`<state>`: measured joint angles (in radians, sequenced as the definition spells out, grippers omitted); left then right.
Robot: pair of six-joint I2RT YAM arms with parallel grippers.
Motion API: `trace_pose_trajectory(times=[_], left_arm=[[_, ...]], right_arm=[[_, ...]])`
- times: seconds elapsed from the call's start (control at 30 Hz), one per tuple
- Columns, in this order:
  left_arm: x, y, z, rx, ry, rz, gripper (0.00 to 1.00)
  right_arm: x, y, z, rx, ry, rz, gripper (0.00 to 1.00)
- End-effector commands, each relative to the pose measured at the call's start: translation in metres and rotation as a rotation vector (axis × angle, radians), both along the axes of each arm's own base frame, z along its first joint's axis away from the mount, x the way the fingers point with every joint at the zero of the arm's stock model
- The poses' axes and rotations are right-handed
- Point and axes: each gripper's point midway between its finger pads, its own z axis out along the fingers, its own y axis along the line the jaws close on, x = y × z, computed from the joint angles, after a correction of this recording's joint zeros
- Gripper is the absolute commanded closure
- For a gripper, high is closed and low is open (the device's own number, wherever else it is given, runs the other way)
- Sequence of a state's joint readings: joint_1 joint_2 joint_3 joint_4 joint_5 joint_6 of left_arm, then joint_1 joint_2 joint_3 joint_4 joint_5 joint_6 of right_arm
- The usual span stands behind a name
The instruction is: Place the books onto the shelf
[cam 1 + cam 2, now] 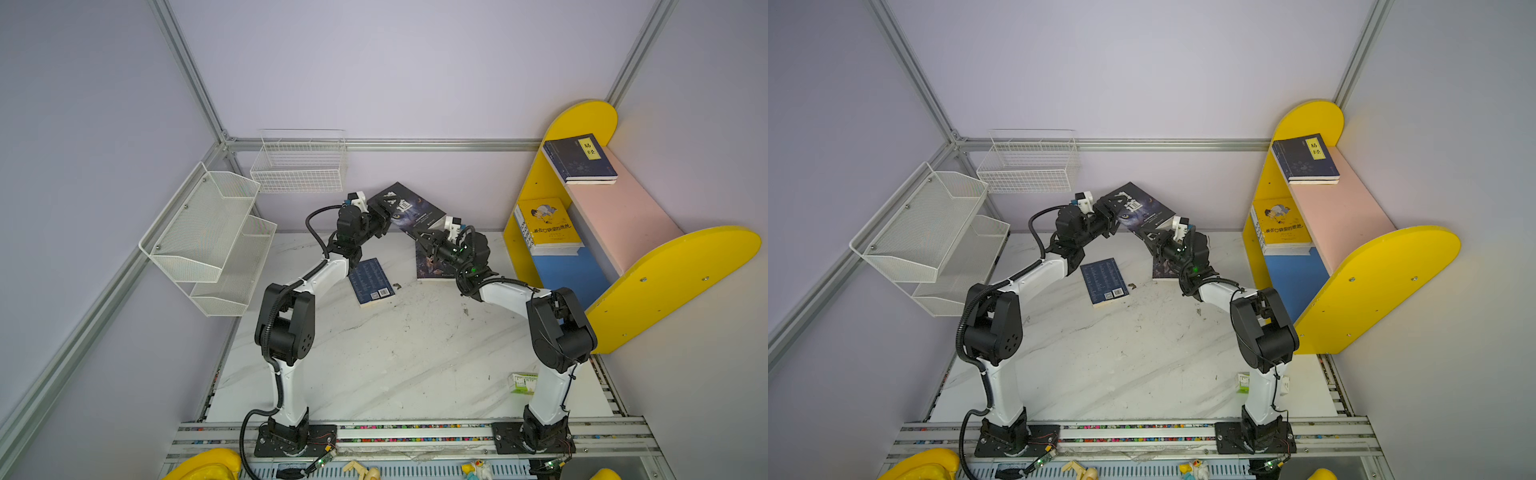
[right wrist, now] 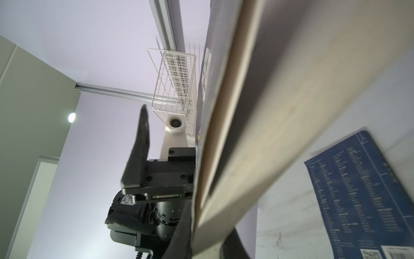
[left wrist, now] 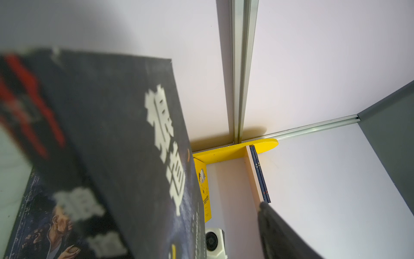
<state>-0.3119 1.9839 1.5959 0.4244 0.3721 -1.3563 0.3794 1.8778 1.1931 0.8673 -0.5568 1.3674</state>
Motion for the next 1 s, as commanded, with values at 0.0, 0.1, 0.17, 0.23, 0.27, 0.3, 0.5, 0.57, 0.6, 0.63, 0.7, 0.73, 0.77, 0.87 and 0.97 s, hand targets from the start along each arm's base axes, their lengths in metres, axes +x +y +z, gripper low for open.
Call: trace_pose_trajectory(times=[0.0,0.1,0.17,0.23,0.27,0.3,0.5,0.57,0.6,0.63,0.7,0.73,0.77,0.87,0.97], left_arm=[[-0.012,0.013,0.034,-0.012,-0.089,-0.014,0.09],[-0.012,0.018,0.025,-0.004,-0.073,-0.016,0.06],[-0.013,0.020,0.015,0.001,-0.048,-0.017,0.04],[-0.013,0.023,0.004,0.003,-0.017,-0.017,0.03],[-0.013,0.024,-0.001,-0.001,-0.006,-0.015,0.03],[-0.014,0.024,-0.006,-0.001,0.005,-0.014,0.03],[-0.015,0.027,-0.014,-0.002,0.019,-0.009,0.02],[-0.014,0.027,-0.015,-0.002,0.023,-0.008,0.02],[-0.014,0.027,-0.016,-0.005,0.026,-0.009,0.02],[-0.013,0.027,-0.017,-0.005,0.029,-0.007,0.02],[-0.011,0.027,-0.020,-0.007,0.036,-0.006,0.02],[-0.011,0.027,-0.021,-0.011,0.039,-0.005,0.02],[-0.010,0.027,-0.022,-0.014,0.039,-0.005,0.02],[-0.009,0.026,-0.024,-0.024,0.048,-0.008,0.02],[-0.006,0.025,-0.027,-0.030,0.056,-0.009,0.02]], right_arm=[[0.011,-0.069,0.053,0.003,-0.129,-0.174,0.96],[0.017,-0.113,0.059,-0.130,-0.154,-0.283,0.96],[0.018,-0.141,0.060,-0.239,-0.151,-0.356,0.96],[0.015,-0.165,0.064,-0.285,-0.155,-0.408,0.96],[0.013,-0.180,0.066,-0.292,-0.156,-0.434,0.96],[0.012,-0.193,0.066,-0.292,-0.151,-0.458,0.96],[0.003,-0.260,0.075,-0.302,-0.154,-0.573,0.96],[0.001,-0.277,0.078,-0.309,-0.153,-0.609,0.96],[0.000,-0.287,0.077,-0.312,-0.149,-0.628,0.96],[-0.001,-0.296,0.077,-0.311,-0.143,-0.648,0.96],[-0.002,-0.311,0.073,-0.308,-0.126,-0.676,0.96],[-0.004,-0.317,0.071,-0.308,-0.120,-0.686,0.96],[-0.005,-0.323,0.069,-0.310,-0.113,-0.700,0.96],[-0.008,-0.340,0.061,-0.319,-0.091,-0.748,0.96],[-0.010,-0.359,0.054,-0.348,-0.086,-0.807,0.97]])
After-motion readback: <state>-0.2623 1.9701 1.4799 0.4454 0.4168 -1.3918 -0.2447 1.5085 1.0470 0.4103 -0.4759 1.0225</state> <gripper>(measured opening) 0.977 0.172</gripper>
